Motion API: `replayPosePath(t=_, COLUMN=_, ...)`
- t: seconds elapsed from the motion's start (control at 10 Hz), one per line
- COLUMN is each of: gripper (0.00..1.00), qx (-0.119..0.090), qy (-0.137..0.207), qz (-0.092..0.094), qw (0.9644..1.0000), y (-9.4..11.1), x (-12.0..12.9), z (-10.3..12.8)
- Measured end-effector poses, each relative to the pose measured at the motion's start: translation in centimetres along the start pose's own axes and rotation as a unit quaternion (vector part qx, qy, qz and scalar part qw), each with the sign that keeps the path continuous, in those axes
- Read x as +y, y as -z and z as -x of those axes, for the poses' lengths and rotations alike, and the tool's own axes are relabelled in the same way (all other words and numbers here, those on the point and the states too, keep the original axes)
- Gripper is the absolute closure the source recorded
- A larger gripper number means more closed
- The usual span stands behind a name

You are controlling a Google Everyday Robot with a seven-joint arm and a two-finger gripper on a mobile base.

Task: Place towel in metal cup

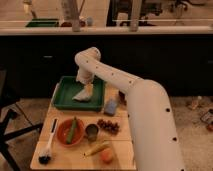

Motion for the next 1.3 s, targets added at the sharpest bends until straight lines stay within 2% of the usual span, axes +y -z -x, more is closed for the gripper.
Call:
replayPosePath(t=0.7, gripper=0.2, qx=0.025, qy=0.035, qz=0.025, qw=0.9988, y=-5.7, x=-1.5, z=-0.9)
replayPosePath(t=1.3, gripper=0.2, qx=0.036, qy=0.026, qz=0.04, qw=0.9982, y=-9.6, x=-1.0, z=-1.8)
